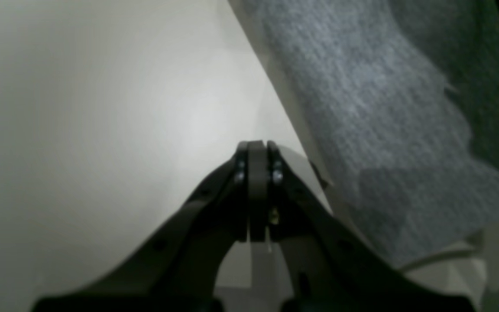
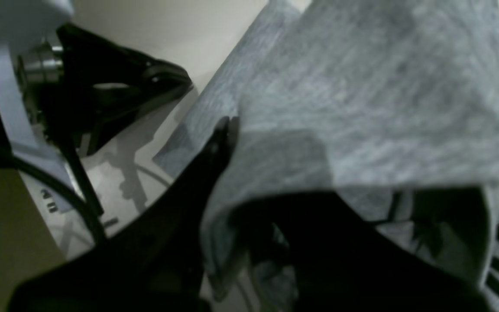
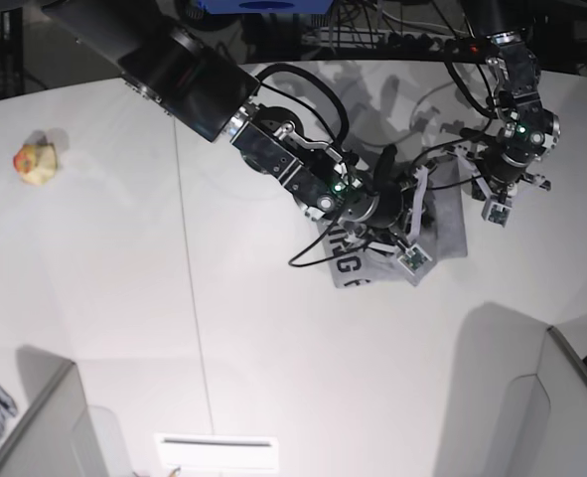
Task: Fold the T-shirt properly
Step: 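Fold the shirt bundle over toward the right gripper with both grippers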
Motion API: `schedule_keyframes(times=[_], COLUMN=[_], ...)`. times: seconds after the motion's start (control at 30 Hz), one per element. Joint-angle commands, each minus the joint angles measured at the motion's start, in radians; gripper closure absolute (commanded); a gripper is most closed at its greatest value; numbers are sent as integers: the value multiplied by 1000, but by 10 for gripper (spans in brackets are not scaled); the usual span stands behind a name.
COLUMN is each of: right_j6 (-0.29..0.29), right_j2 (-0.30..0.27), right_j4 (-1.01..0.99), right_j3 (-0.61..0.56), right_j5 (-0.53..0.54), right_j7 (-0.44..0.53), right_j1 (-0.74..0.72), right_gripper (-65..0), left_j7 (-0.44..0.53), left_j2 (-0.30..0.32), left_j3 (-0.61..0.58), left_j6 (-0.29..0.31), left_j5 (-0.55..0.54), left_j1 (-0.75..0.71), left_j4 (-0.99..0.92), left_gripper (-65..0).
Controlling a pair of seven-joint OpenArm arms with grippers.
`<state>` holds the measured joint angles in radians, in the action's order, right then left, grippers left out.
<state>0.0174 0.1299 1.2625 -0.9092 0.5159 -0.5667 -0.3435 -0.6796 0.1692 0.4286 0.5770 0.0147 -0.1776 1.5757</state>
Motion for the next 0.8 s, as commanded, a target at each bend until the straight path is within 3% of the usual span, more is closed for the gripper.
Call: schedule_keyframes(times=[0.0,0.1,0.2,0.3,0.37,0.47,0.67,0.77], right_j6=[-6,-6,14,137,168,171,172,247], right_j2=[17,17,17,17,17,18,18,18], right_j4=[16,16,16,13,7,3,27,107], right_j3=[5,5,5,5,5,5,5,5], right_j5=[3,3,3,3,3,3,8,71], right_j7=[24,24,29,29,29,29,14,-52], right_j1=[-22,-21,-16,-19,-22,-22,-21,-33], right_gripper=[0,0,-23,-225,-275,-276,-278,-284], left_j7=[5,5,4,-73,-130,-170,-176,-176], left_j2=[8,5,2,8,31,51,62,62], left_j3=[6,54,117,189,235,298,350,367], left_j6=[2,4,4,4,4,4,4,4], left_j5=[-2,-12,-121,-256,-319,-376,-378,-374], left_j1=[-1,-20,-38,-66,-72,-92,-129,-129], left_j4=[18,18,35,65,88,124,182,177], left_gripper=[0,0,0,0,0,0,0,0])
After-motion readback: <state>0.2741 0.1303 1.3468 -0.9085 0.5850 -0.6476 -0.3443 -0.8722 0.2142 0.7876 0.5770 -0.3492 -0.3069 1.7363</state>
